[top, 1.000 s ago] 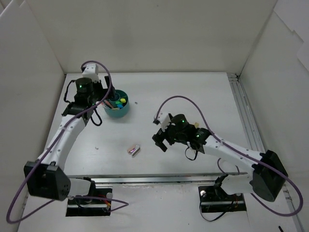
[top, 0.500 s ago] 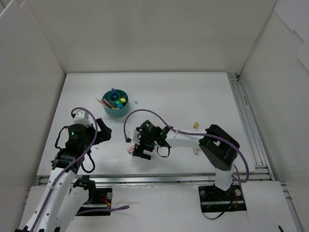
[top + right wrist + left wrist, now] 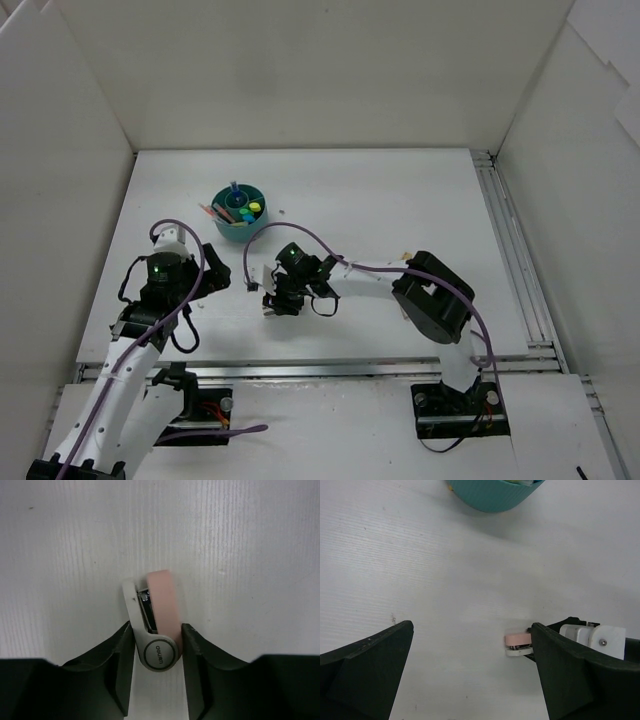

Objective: Sort the stationery into containers
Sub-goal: Pick up the stationery from the center of the board, then place the stationery in the storage box, then pick up the stationery from the center of the board.

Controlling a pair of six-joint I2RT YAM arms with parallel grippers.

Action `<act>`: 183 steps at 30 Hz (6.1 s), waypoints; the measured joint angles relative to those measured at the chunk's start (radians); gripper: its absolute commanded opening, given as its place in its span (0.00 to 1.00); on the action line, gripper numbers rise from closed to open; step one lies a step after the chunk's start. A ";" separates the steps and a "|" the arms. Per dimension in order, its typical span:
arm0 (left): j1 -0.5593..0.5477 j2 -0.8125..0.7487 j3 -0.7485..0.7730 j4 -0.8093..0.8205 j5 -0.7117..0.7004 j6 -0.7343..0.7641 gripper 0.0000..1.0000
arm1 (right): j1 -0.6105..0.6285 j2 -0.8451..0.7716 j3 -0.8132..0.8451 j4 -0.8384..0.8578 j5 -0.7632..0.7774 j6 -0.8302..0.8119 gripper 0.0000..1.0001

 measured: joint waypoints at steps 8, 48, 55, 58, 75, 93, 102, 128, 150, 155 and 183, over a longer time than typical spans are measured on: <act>0.000 0.008 0.000 0.013 0.056 0.001 0.99 | 0.000 -0.082 -0.129 0.085 -0.002 0.066 0.12; -0.222 0.364 -0.060 0.837 0.463 -0.235 0.00 | 0.072 -0.526 -0.379 0.546 0.625 0.692 0.25; -0.205 0.374 0.046 0.719 0.424 -0.166 0.00 | 0.072 -0.537 -0.376 0.555 0.655 0.677 0.90; -0.127 0.389 0.141 0.665 0.407 -0.119 0.00 | 0.060 -0.580 -0.376 0.541 0.639 0.658 0.98; 0.194 0.915 0.859 0.412 0.333 0.169 0.00 | -0.301 -0.768 -0.333 0.101 0.550 0.674 0.98; 0.179 1.231 0.948 0.305 0.249 0.247 0.00 | -0.513 -0.820 -0.273 -0.076 0.628 0.727 0.98; 0.155 1.218 0.826 0.319 0.187 0.229 0.12 | -0.573 -0.817 -0.276 -0.101 0.650 0.768 0.98; 0.118 0.700 0.666 0.213 0.129 0.169 0.99 | -0.644 -0.682 -0.453 -0.417 0.547 1.210 0.98; 0.041 0.544 0.516 0.141 0.170 0.145 1.00 | -0.727 -0.623 -0.535 -0.494 0.574 1.472 0.52; 0.041 0.552 0.537 0.140 0.172 0.146 1.00 | -0.727 -0.592 -0.521 -0.495 0.575 1.475 0.58; -0.158 0.645 0.541 0.277 0.639 0.140 1.00 | -0.568 -0.458 0.016 -0.214 0.312 1.100 0.02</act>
